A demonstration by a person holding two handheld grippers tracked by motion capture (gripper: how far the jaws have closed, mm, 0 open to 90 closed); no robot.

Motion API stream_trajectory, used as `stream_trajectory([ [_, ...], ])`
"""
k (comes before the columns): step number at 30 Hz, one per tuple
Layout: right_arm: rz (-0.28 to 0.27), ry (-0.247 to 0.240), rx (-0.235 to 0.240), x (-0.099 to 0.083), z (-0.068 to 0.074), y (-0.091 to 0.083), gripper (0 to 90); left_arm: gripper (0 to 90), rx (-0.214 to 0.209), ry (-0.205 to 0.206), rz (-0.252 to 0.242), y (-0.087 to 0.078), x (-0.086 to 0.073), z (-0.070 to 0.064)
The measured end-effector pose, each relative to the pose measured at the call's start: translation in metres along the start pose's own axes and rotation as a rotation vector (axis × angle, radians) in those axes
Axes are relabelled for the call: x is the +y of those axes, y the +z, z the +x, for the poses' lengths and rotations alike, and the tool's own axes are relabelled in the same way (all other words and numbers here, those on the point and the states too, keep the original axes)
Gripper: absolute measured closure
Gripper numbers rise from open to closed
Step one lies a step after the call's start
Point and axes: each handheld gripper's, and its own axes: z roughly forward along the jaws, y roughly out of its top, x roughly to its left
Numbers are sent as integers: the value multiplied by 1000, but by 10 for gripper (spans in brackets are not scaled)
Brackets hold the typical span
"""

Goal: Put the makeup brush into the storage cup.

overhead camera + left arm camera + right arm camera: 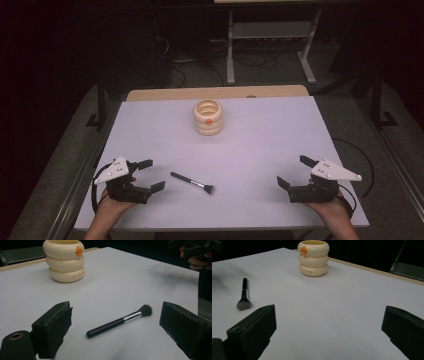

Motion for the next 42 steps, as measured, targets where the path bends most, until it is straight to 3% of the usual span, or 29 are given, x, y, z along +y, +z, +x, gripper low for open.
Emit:
stream_trajectory([
  [12, -12, -1, -7, 1, -3, -1, 0, 98, -5, -4, -17, 4, 6, 5],
  [19, -9, 13, -14, 0, -4, -2, 0, 99, -32, 10, -38, 10, 13, 7],
  [42, -22, 4, -14, 1, -3, -1, 0, 99, -66, 6, -63, 24, 27, 14],
])
